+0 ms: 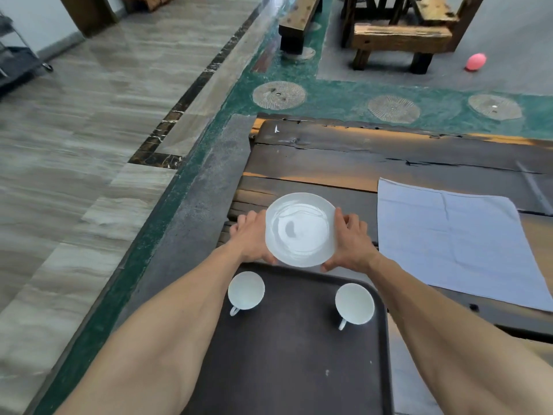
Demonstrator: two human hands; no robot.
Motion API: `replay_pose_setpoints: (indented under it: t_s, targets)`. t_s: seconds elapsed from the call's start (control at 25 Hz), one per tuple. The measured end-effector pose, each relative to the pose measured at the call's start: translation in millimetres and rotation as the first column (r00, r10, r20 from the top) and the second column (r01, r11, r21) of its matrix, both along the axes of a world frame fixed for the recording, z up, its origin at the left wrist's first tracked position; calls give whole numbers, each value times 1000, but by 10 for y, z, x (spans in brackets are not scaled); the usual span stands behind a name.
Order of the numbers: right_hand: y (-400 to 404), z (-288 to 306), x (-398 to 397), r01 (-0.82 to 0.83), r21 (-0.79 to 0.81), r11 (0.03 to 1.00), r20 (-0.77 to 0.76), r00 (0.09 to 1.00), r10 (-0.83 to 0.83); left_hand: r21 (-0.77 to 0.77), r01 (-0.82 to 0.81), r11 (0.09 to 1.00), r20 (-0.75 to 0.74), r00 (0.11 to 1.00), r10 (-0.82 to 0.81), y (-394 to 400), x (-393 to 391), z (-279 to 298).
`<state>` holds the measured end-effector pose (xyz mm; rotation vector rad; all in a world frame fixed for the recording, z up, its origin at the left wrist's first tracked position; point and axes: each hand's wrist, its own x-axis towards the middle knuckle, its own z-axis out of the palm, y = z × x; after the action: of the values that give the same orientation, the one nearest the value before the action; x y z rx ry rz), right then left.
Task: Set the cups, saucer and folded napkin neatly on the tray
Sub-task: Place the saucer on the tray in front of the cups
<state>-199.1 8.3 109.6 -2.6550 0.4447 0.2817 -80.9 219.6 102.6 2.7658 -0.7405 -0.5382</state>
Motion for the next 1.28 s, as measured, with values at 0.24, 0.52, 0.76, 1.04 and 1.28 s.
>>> replay_pose_setpoints:
  t_s: [0.24,0.52,0.76,1.04,1.28]
  targets:
    - [439,-186,-662,-52,85,995,-23,998,54,14,-59,998,-36,998,60,525,-844,-114]
    - [870,-449,-1312,-99,87,991,-84,991,107,49,-109,993,-81,990,112,996,-1626,-361]
    - [1282,-674,-1777,-47,99,994,-146,987,61,45,-86,995,-110,990,90,1341,-2051,-626]
    - [1744,-893,-2061,-3,110,994,-205,978,26,90,-42,995,-149,987,55,1738,-2243,-893]
    - [2008,-1094,-1992,13,138,990,-235,972,20,136,-17,991,-170,985,40,1986,-2157,-1032]
